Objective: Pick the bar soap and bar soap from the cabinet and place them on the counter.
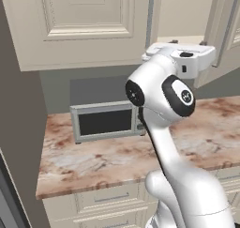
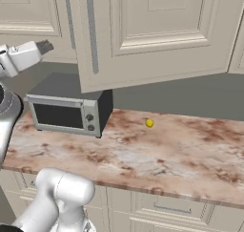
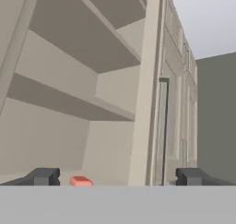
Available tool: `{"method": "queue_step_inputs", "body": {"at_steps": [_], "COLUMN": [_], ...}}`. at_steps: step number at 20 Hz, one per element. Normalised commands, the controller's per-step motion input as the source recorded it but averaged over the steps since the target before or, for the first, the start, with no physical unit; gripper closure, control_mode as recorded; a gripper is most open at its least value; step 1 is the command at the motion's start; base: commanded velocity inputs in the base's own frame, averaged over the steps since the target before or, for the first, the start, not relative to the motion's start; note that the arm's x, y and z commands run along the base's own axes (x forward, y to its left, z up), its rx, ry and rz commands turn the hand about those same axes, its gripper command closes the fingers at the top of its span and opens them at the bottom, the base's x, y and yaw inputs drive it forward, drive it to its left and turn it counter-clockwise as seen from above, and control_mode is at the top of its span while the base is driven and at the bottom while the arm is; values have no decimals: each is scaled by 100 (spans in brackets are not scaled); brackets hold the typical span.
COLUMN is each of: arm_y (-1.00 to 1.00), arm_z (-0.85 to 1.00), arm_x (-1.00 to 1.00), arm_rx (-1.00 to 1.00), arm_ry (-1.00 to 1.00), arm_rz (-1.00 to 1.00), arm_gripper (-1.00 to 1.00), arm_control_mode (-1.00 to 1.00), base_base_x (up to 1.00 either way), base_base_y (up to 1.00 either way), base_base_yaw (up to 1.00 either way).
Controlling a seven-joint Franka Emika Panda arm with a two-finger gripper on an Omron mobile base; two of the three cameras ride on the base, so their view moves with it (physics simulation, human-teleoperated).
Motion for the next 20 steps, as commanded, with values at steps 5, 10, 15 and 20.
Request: {"method": "queue_step_inputs", "body": {"at_steps": [5, 10, 15, 20], "arm_y": [-18, -19, -34, -52], "arm_z": [-3, -5, -1, 0], "arm_x": [39, 37, 15, -15], "arm_rx": [2, 2, 2, 5], "arm_ry": [4, 3, 2, 0], "arm_rz": [-4, -6, -10, -19], "arm_gripper": [-100, -100, -100, -100], "arm_control_mode": [-100, -100, -100, -100], "base_base_x": [0, 0, 0, 0], "base_base_y": [0, 0, 0, 0], "base_base_yaw": [0, 0, 0, 0]}}
